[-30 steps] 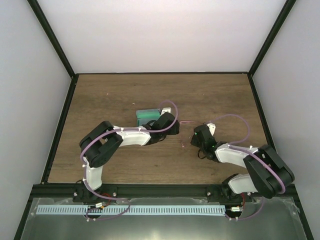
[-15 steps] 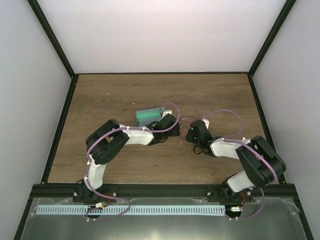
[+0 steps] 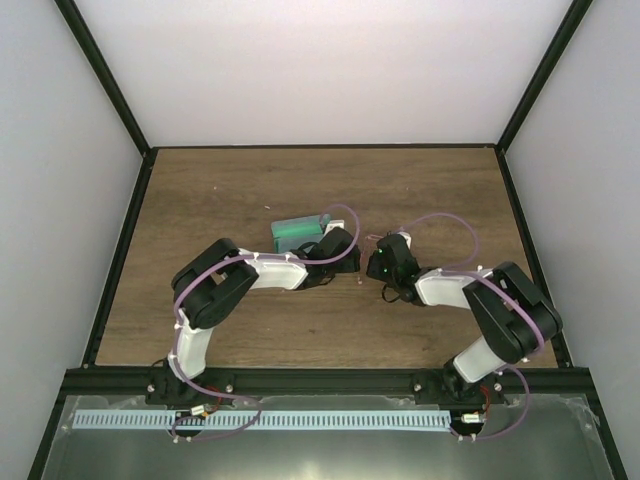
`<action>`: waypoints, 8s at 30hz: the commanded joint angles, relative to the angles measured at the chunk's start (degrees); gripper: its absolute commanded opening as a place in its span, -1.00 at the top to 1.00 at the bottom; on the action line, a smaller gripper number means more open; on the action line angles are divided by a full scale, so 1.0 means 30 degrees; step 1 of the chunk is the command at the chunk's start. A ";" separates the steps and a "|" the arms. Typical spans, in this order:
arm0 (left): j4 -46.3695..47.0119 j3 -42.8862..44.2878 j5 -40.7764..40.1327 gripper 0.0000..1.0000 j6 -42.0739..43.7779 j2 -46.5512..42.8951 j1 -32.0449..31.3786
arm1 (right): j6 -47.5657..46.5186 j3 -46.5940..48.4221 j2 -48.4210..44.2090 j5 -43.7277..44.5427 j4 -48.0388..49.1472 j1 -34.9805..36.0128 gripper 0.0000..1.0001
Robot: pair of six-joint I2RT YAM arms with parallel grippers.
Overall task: Organize the sunglasses
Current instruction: Fold the sunglasses at the center of the board.
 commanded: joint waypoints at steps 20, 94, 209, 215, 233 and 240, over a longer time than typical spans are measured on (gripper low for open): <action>-0.0533 -0.1449 0.1074 -0.70 0.2024 -0.3150 0.0105 | -0.4894 0.1927 -0.1326 0.4382 -0.2536 -0.1705 -0.88; 0.0885 -0.2966 0.3183 -0.74 0.1959 -0.3898 0.0150 | -0.3216 0.1716 -0.2778 0.0590 -0.2631 -0.0162 -0.22; -0.3563 -0.2160 -0.0432 -0.55 0.3216 -0.3253 0.0501 | -0.2056 0.1673 0.0254 -0.0220 0.0253 0.0047 0.05; -0.3253 -0.3910 -0.0545 -0.55 0.2792 -0.4373 0.0502 | -0.1997 0.1424 0.0162 -0.1472 0.1152 0.0043 0.03; -0.2653 -0.5812 -0.0554 -0.55 0.2455 -0.6016 0.0511 | -0.2502 0.2338 0.2871 -0.2332 0.1946 0.0600 0.10; -0.2556 -0.5702 -0.0433 -0.55 0.2483 -0.5812 0.0515 | -0.2749 0.2455 0.2357 -0.1977 0.1462 0.0857 0.36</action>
